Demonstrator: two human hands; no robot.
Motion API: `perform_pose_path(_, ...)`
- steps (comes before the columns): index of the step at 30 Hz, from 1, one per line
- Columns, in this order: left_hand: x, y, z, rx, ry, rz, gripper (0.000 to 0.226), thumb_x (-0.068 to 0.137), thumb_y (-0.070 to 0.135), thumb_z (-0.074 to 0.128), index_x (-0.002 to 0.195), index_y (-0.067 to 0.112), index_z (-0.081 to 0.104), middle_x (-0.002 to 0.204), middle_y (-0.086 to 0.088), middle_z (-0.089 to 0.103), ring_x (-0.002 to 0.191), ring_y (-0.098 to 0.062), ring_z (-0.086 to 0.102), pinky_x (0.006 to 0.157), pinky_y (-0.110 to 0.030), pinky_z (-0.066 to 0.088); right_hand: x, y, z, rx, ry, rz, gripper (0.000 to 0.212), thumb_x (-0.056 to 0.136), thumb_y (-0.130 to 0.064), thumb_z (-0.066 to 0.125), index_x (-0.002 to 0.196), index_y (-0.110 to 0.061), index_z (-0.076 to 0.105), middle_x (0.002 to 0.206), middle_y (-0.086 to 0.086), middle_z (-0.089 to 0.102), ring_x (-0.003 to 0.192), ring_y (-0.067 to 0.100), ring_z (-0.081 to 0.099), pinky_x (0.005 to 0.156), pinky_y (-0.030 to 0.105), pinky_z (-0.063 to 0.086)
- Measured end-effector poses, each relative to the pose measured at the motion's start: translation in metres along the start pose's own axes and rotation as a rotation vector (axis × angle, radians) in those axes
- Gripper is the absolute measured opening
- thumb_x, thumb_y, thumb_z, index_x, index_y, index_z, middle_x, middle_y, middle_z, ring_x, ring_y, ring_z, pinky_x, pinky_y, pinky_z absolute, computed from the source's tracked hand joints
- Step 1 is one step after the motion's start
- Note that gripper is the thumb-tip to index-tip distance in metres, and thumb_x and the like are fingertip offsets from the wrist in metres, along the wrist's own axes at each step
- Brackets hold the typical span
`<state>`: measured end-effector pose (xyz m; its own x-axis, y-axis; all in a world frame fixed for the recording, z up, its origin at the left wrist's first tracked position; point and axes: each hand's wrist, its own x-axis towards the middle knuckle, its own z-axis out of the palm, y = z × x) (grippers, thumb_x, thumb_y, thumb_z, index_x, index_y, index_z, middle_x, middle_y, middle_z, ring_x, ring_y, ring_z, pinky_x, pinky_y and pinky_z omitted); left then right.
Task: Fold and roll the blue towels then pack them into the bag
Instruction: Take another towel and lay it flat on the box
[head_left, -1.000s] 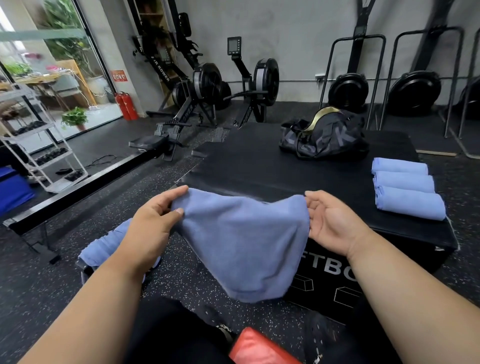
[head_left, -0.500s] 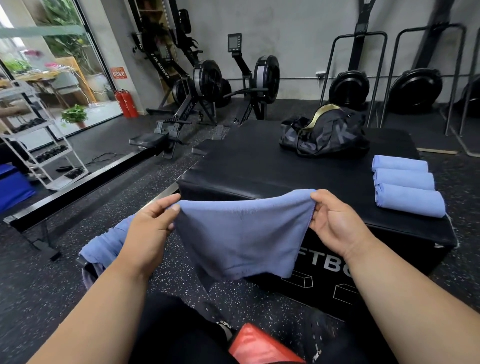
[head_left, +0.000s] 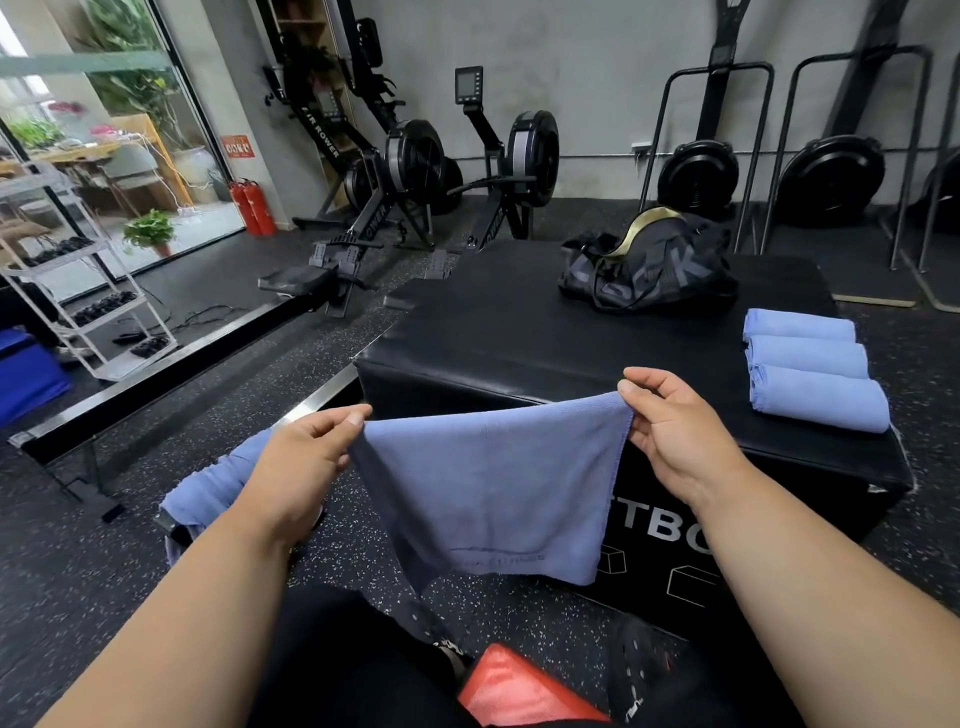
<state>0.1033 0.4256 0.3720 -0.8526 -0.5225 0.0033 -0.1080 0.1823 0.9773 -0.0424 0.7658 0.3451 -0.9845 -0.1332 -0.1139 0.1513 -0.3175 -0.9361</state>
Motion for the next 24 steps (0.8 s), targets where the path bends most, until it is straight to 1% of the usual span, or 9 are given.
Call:
perform_pose_path(2,0.0,0.002,-0.007,0.084,-0.037,0.016,0.019,0.101,0.024,0.07,0.118,0.022,0.078,0.111,0.011,0.077,0.093,0.003,0.065,0.097,-0.027,0.052,0.0,-0.001,-0.001,-0.013,-0.001,-0.005,0.016,0.102,-0.011,0.067,0.116,-0.016,0.073,0.094,0.0,0.07,0.087,0.013,0.067,0.084,0.031,0.056)
perform_pose_path(5,-0.002,0.006,-0.012,0.246,-0.077,0.032,0.024,0.096,0.02,0.077,0.119,0.025,0.076,0.106,0.012,0.079,0.092,-0.004,0.071,0.077,-0.016,0.051,0.001,-0.002,-0.003,-0.044,-0.017,-0.013,0.019,0.105,-0.009,0.062,0.118,-0.013,0.075,0.103,0.007,0.075,0.096,0.017,0.071,0.092,0.033,0.057)
perform_pose_path(9,-0.002,0.007,-0.008,0.366,-0.002,0.073,0.019,0.096,0.013,0.076,0.108,0.027,0.077,0.092,0.015,0.078,0.08,0.012,0.069,0.064,0.001,0.042,0.0,-0.005,-0.003,-0.165,-0.09,-0.032,0.023,0.106,-0.006,0.059,0.119,-0.013,0.077,0.114,0.011,0.079,0.11,0.021,0.074,0.103,0.034,0.055)
perform_pose_path(12,-0.003,0.009,-0.006,0.517,0.039,0.1,0.015,0.095,0.018,0.077,0.099,0.032,0.076,0.085,0.016,0.077,0.087,-0.001,0.072,0.064,-0.006,0.045,-0.001,-0.008,-0.005,-0.29,-0.171,-0.041,0.027,0.104,-0.005,0.059,0.119,-0.018,0.078,0.113,0.005,0.08,0.114,0.018,0.073,0.106,0.034,0.053)
perform_pose_path(14,-0.002,0.009,-0.005,0.577,0.051,0.106,0.012,0.094,0.018,0.076,0.092,0.03,0.077,0.079,0.01,0.077,0.083,-0.016,0.074,0.066,-0.022,0.051,0.001,-0.008,-0.009,-0.433,-0.189,-0.073,0.029,0.101,-0.008,0.065,0.119,-0.025,0.079,0.113,-0.002,0.079,0.114,0.011,0.071,0.107,0.031,0.049)
perform_pose_path(17,-0.002,0.011,-0.004,0.611,0.055,0.12,0.012,0.092,0.017,0.076,0.086,0.028,0.078,0.075,0.002,0.078,0.08,-0.03,0.074,0.066,-0.033,0.053,0.001,-0.01,-0.012,-0.632,-0.175,-0.133,0.032,0.096,-0.01,0.07,0.117,-0.033,0.079,0.099,-0.007,0.075,0.092,-0.002,0.067,0.094,0.021,0.047)
perform_pose_path(19,-0.001,0.013,-0.005,0.608,0.047,0.122,0.013,0.092,0.017,0.076,0.083,0.026,0.078,0.074,-0.001,0.077,0.078,-0.032,0.073,0.063,-0.031,0.05,-0.001,-0.012,-0.013,-0.736,-0.154,-0.179,0.032,0.095,-0.009,0.07,0.113,-0.034,0.079,0.093,-0.008,0.073,0.078,-0.007,0.063,0.082,0.014,0.045)
perform_pose_path(21,0.0,0.016,-0.005,0.606,0.024,0.121,0.013,0.092,0.017,0.077,0.082,0.025,0.078,0.075,-0.003,0.077,0.073,-0.029,0.072,0.062,-0.03,0.047,-0.002,-0.013,-0.015,-0.839,-0.123,-0.211,0.03,0.094,-0.01,0.07,0.11,-0.034,0.077,0.093,-0.01,0.073,0.076,-0.006,0.064,0.074,0.011,0.045)
perform_pose_path(24,-0.001,0.018,-0.003,0.529,-0.024,0.099,0.011,0.092,0.019,0.078,0.083,0.023,0.079,0.08,-0.008,0.077,0.07,-0.02,0.063,0.064,-0.03,0.044,0.0,-0.011,-0.019,-0.923,-0.052,-0.24,0.018,0.095,-0.016,0.07,0.1,-0.031,0.079,0.094,-0.014,0.076,0.089,0.002,0.069,0.081,0.023,0.052)
